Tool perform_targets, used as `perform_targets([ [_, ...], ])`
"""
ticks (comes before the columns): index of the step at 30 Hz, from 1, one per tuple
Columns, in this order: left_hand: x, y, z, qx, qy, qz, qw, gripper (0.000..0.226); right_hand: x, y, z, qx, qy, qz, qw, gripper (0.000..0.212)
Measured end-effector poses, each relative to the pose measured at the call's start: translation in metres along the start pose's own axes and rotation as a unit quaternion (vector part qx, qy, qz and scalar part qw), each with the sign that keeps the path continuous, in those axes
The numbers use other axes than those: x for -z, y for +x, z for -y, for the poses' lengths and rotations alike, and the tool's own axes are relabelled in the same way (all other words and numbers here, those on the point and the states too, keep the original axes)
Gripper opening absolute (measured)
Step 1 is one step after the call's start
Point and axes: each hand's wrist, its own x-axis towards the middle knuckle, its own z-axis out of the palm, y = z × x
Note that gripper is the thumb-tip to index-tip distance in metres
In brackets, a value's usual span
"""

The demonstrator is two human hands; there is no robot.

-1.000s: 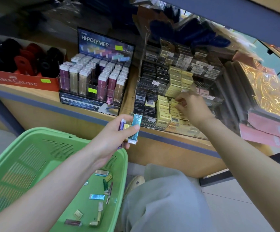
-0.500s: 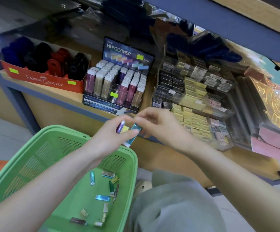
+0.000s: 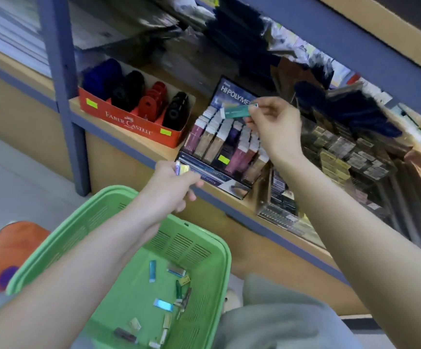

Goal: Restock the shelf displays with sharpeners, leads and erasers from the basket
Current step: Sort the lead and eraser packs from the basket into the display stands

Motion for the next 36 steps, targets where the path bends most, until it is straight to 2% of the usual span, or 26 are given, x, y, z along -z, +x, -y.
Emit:
perform_targets([
  [2, 0.007, 0.003, -0.002, 0.028, -0.02, -0.007, 0.999, 0.046, -0.019, 0.02, -0.005, 0.014, -0.032, -0.002, 0.999, 0.005],
  [5, 0.016, 0.001, -0.009, 0.011, -0.035, 0.0, 0.999, 0.031, -0.04, 0.039, -0.007, 0.038, -0.11, 0.026, 0.993, 0.009],
  [8, 0.024, -0.002, -0.015, -0.022, -0.061, 0.006, 0.998, 0.016, -0.05, 0.048, -0.006, 0.076, -0.197, 0.086, 0.974, 0.007],
  [12, 0.033, -0.002, -0.018, -0.051, -0.097, 0.003, 0.994, 0.015, -0.059, 0.054, 0.0, 0.13, -0.281, 0.141, 0.94, 0.01],
  [18, 0.044, 0.0, -0.016, -0.063, -0.135, -0.009, 0.989, 0.012, -0.072, 0.053, 0.004, 0.131, -0.352, 0.189, 0.907, 0.015],
  [23, 0.052, 0.005, -0.017, -0.064, -0.175, -0.026, 0.982, 0.014, -0.075, 0.046, 0.006, 0.128, -0.356, 0.171, 0.91, 0.021],
  [26, 0.053, 0.006, -0.016, -0.045, -0.186, -0.016, 0.981, 0.014, -0.074, 0.02, 0.019, 0.152, -0.285, 0.142, 0.936, 0.025],
  [28, 0.054, 0.006, -0.017, -0.017, -0.209, 0.002, 0.978, 0.011, -0.071, -0.007, 0.032, 0.15, -0.215, 0.18, 0.948, 0.025],
  [31, 0.052, 0.005, -0.017, 0.0, -0.222, 0.021, 0.975, 0.012, -0.065, -0.042, 0.041, 0.149, -0.145, 0.292, 0.934, 0.028],
  [33, 0.051, 0.005, -0.014, -0.005, -0.184, 0.024, 0.983, 0.013, -0.058, -0.055, 0.038, 0.175, -0.14, 0.334, 0.916, 0.034],
  [36, 0.049, 0.003, -0.009, 0.0, -0.129, 0.038, 0.991, 0.017, -0.047, -0.065, 0.03, 0.187, -0.148, 0.355, 0.904, 0.043],
])
